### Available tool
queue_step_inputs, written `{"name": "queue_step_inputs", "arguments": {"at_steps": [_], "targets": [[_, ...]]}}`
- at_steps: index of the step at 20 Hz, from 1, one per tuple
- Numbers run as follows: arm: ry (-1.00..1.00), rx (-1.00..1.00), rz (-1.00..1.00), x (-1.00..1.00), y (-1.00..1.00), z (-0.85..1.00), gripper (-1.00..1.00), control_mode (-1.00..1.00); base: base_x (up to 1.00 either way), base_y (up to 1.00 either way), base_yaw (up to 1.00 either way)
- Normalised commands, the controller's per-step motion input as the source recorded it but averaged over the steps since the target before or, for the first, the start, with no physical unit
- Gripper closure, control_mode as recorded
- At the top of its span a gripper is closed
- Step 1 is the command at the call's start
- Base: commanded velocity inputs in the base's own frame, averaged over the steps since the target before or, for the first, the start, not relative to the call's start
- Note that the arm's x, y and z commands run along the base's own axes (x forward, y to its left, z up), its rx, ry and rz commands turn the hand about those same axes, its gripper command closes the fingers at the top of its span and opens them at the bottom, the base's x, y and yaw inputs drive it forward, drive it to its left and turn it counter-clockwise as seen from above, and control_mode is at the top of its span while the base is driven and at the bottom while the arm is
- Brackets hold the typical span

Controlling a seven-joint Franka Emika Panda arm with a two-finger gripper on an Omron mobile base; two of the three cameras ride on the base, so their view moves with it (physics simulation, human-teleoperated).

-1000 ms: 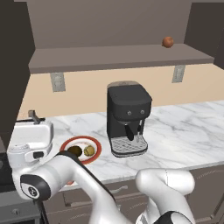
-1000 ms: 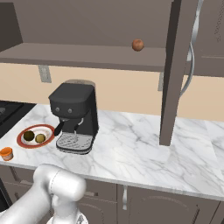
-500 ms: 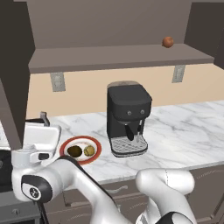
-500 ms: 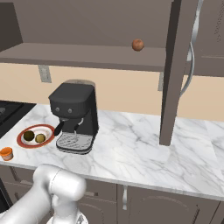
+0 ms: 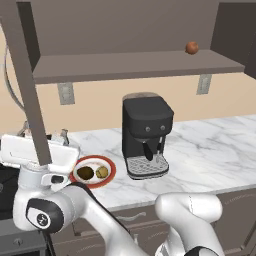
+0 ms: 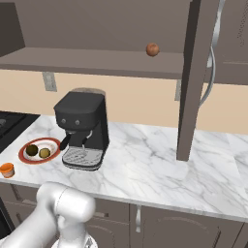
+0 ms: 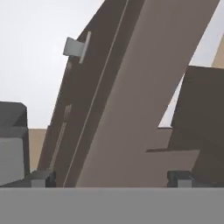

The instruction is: Pick the avocado and bread from the counter and place them on the plate. Then pick the jam from the cabinet and place it next to the plate. Lastly close the cabinet door.

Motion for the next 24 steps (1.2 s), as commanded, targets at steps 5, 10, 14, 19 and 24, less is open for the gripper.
{"name": "queue_step_inputs", "arguments": {"at_steps": [5,10,14,19,24], "targets": [[0.00,0.23,0.11,-0.13,-0.67,0.56,-1.00,-1.00,0.00,0.00,0.00],[0.00,0.24,0.11,-0.11,-0.69,0.56,-1.00,-1.00,0.00,0.00,0.00],[0.00,0.24,0.11,-0.07,-0.65,0.59,-1.00,-1.00,0.00,0.00,0.00],[0.00,0.24,0.11,-0.03,-0.60,0.63,-1.00,-1.00,0.00,0.00,0.00],[0.00,0.24,0.12,0.00,-0.56,0.64,-1.00,-1.00,0.00,0.00,0.00]]}}
